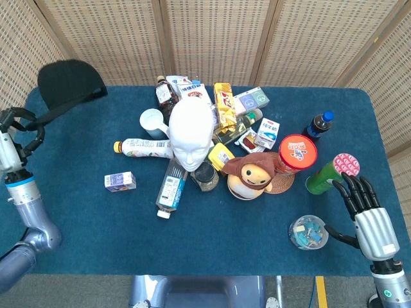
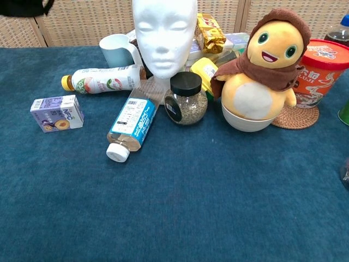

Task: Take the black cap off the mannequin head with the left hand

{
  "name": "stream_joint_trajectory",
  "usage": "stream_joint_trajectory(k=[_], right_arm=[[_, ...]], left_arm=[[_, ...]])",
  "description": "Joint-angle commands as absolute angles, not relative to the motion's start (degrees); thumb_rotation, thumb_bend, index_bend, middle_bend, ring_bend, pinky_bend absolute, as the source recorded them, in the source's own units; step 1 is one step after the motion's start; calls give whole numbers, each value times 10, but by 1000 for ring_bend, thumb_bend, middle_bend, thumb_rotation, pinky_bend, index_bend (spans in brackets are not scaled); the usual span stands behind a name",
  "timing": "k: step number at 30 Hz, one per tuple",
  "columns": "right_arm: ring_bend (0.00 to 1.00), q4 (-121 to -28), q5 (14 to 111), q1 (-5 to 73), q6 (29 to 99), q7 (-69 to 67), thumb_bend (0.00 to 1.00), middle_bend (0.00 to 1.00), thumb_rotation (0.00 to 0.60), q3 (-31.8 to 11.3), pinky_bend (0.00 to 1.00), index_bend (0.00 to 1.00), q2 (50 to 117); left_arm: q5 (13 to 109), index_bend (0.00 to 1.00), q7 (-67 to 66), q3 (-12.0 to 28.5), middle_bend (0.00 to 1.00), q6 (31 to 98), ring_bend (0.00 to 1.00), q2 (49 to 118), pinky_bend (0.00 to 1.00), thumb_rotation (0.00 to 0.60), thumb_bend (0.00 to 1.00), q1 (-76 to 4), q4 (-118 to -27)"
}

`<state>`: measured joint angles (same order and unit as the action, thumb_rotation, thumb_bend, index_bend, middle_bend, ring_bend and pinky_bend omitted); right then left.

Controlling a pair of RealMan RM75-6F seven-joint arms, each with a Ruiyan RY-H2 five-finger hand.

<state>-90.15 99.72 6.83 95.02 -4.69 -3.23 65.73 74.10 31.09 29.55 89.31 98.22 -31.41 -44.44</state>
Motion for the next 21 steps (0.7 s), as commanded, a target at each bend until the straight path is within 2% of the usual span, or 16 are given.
stream_joint_trajectory(k=[1, 6, 7, 8, 9, 10, 11, 12, 13, 15, 21], right_arm=[[0, -901, 998, 69, 950, -48, 0, 0, 600, -32, 0, 69, 657], [0, -897, 991, 68, 951, -59, 0, 0, 600, -34, 0, 70, 654], [0, -896, 990, 68, 952, -61, 0, 0, 600, -34, 0, 70, 654], [0, -895, 989, 67, 953, -63, 0, 0, 600, -35, 0, 70, 653], [0, -894, 988, 67, 952, -64, 0, 0, 600, -35, 0, 69, 653], [0, -893, 987, 67, 951, -65, 0, 0, 600, -35, 0, 69, 653], [0, -892, 987, 68, 951, -66, 0, 0, 600, -35, 0, 69, 652], [0, -891, 986, 68, 950, -67, 0, 0, 600, -35, 0, 69, 652], [0, -890, 985, 68, 949, -66, 0, 0, 600, -35, 0, 69, 652], [0, -889, 984, 68, 949, -65, 0, 0, 600, -35, 0, 69, 652], [0, -891, 985, 66, 954, -67, 0, 0, 600, -35, 0, 69, 651]], left_arm=[[728, 708, 334, 277, 512, 867, 427, 1027, 567, 600, 418, -330, -400], [732, 708, 324, 269, 512, 878, 426, 1058, 555, 600, 418, -347, -386], [733, 705, 324, 265, 494, 873, 411, 1059, 530, 600, 416, -347, -391], [736, 649, 322, 253, 405, 856, 339, 1055, 459, 600, 401, -345, -406], [738, 509, 317, 243, 256, 837, 216, 1047, 341, 600, 336, -342, -422], [738, 379, 309, 231, 154, 813, 131, 1034, 255, 600, 264, -337, -446], [737, 180, 303, 227, 40, 803, 36, 1022, 149, 600, 143, -333, -471], [738, 51, 299, 221, 0, 794, 0, 1009, 76, 600, 45, -328, -497], [742, 12, 302, 216, 0, 790, 0, 997, 51, 600, 12, -324, -526], [747, 0, 301, 211, 0, 792, 0, 970, 20, 600, 0, -312, -585], [769, 0, 300, 212, 0, 836, 0, 895, 19, 600, 0, -277, -716]])
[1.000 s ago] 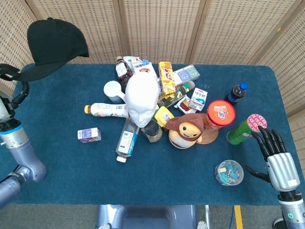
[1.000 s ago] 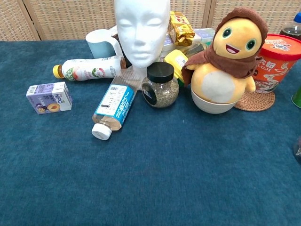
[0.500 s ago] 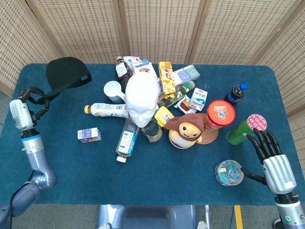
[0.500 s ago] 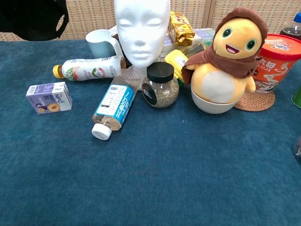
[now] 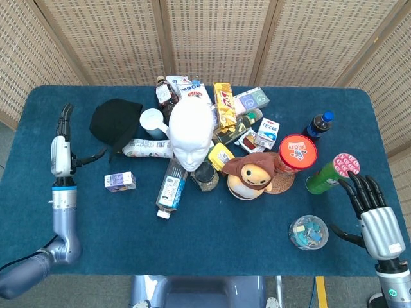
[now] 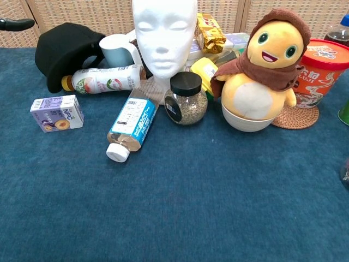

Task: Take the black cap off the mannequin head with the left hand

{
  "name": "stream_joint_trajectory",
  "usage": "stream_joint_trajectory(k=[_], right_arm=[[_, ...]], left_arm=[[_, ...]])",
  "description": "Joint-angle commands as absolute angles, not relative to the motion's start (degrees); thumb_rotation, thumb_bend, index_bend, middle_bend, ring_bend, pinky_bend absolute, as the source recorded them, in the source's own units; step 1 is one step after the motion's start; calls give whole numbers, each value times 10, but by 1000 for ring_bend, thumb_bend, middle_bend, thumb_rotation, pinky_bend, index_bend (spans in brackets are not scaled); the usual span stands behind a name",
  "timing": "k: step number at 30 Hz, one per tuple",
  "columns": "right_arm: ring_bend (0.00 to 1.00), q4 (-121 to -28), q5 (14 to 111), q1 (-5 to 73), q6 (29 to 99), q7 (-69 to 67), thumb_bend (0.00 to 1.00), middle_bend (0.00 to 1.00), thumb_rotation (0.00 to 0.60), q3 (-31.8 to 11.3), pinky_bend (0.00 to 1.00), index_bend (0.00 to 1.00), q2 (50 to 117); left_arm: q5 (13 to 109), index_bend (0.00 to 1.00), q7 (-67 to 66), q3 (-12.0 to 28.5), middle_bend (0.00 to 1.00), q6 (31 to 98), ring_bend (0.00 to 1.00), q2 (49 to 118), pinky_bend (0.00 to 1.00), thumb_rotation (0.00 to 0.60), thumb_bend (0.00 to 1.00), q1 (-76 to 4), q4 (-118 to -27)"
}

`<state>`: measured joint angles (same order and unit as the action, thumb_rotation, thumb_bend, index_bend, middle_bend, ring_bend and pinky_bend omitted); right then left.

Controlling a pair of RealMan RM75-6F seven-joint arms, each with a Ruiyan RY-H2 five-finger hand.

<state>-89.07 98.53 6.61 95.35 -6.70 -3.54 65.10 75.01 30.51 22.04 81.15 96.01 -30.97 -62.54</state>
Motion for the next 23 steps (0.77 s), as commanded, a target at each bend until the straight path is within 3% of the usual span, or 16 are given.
stream_joint_trajectory(k=[1, 8, 13, 19, 23], right_arm=[[0, -891, 986, 66, 953, -67, 0, 0, 600, -35, 0, 69, 651], [0, -893, 988, 66, 955, -64, 0, 0, 600, -35, 0, 69, 651], [0, -898, 986, 63, 961, -59, 0, 0, 600, -37, 0, 69, 650], [0, -896, 983, 50, 991, -27, 0, 0, 600, -48, 0, 69, 657], [0, -897, 980, 46, 996, -29, 0, 0, 600, -49, 0, 69, 654]], left_arm=[[772, 0, 299, 213, 0, 843, 0, 880, 19, 600, 0, -270, -733], [780, 0, 295, 187, 0, 873, 0, 746, 19, 600, 0, -186, -827], [729, 0, 261, 147, 0, 844, 0, 663, 3, 600, 0, -120, -872], [688, 0, 237, 113, 0, 812, 0, 586, 3, 600, 0, -68, -930], [712, 0, 238, 104, 0, 833, 0, 573, 3, 600, 0, -51, -936]])
